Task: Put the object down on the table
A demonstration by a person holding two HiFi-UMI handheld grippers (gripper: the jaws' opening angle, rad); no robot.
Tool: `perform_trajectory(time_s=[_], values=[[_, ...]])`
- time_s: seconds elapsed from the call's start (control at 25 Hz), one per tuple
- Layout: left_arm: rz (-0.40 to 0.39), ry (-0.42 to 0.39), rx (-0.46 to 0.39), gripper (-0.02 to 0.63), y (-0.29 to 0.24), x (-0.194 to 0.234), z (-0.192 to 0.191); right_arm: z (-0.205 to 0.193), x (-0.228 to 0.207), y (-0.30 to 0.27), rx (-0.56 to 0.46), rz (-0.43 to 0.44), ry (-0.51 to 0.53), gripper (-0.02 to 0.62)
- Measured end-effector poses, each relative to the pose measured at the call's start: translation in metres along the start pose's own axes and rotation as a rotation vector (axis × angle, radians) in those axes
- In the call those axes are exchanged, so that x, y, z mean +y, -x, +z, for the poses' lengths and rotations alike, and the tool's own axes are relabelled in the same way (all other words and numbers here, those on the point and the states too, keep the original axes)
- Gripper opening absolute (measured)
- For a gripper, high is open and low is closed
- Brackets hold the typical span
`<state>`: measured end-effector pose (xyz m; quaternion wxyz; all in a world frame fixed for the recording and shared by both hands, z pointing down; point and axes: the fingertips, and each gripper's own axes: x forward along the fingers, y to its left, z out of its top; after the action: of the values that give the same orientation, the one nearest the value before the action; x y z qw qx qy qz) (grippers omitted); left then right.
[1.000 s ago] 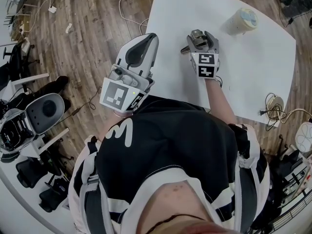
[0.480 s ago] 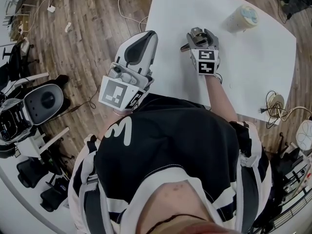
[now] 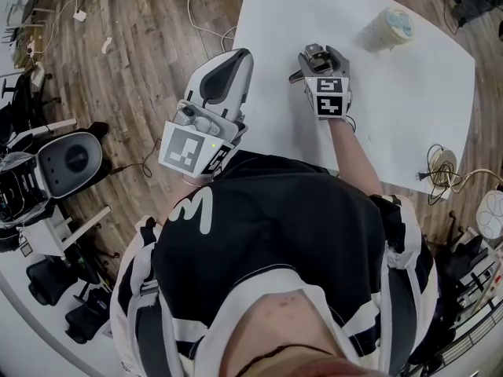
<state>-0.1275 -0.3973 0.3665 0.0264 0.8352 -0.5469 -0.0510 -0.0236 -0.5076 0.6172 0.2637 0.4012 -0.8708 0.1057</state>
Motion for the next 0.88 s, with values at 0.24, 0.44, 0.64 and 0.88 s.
perform_trajectory(time_s=[0.24, 0.44, 0.64, 0.88], values=[[-0.002, 0.009, -0.002, 0.005, -0.0004, -0.0014, -0.0015, -0.0019, 0.0004, -0.0015, 0.020, -0.001, 0.004, 0.308], [0.000, 0.010, -0.004, 0.005, -0.0004, -0.0011, -0.0002, -0.0014, -0.0001, -0.0019, 0.029, -0.001, 0.005, 0.307], [-0.001, 0.016, -0.005, 0.005, -0.0002, -0.0013, -0.0018, -0.0026, 0.0004, -0.0031, 0.041, -0.003, 0.009, 0.307], [-0.007, 0.017, -0.012, 0.005, -0.0019, -0.0025, -0.0002, -0.0041, 0.0006, -0.0040, 0.063, -0.005, 0.017, 0.308]])
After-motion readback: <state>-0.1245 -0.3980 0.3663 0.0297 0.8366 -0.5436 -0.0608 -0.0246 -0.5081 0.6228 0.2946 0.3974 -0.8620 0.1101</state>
